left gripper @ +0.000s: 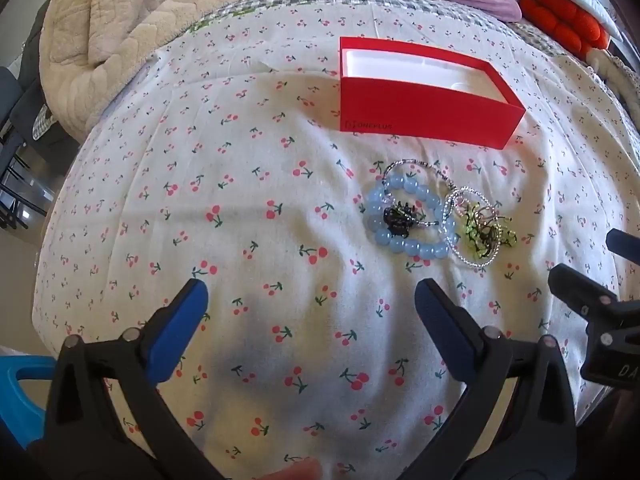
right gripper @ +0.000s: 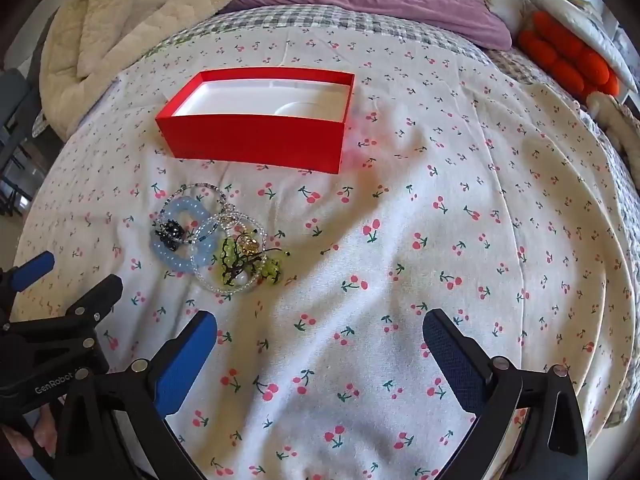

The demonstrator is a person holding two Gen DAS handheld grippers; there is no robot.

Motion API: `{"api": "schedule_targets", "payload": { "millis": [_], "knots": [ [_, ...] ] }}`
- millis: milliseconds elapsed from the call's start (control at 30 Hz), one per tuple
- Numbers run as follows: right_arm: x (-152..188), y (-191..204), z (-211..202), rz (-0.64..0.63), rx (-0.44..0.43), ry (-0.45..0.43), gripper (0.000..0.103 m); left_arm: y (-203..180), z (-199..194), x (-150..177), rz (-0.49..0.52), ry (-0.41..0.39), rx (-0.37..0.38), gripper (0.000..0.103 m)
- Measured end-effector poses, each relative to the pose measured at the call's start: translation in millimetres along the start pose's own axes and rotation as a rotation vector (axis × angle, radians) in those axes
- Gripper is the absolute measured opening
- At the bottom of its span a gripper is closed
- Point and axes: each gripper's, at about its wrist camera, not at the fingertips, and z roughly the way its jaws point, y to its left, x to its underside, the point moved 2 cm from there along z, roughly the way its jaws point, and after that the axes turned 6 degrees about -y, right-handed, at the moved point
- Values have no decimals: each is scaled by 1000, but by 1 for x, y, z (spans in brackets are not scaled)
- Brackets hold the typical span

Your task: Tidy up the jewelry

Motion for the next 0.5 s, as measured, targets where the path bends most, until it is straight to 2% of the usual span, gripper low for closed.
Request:
{"api": "schedule_targets", "payload": {
  "millis": [233,500],
  "knots": [
    [1,2,2,-2,6,4,103,3,4,9,7,-13,10,103],
    [1,4,3,-13,15,0,103,0,6,6,10,12,-3,103]
  ]
}}
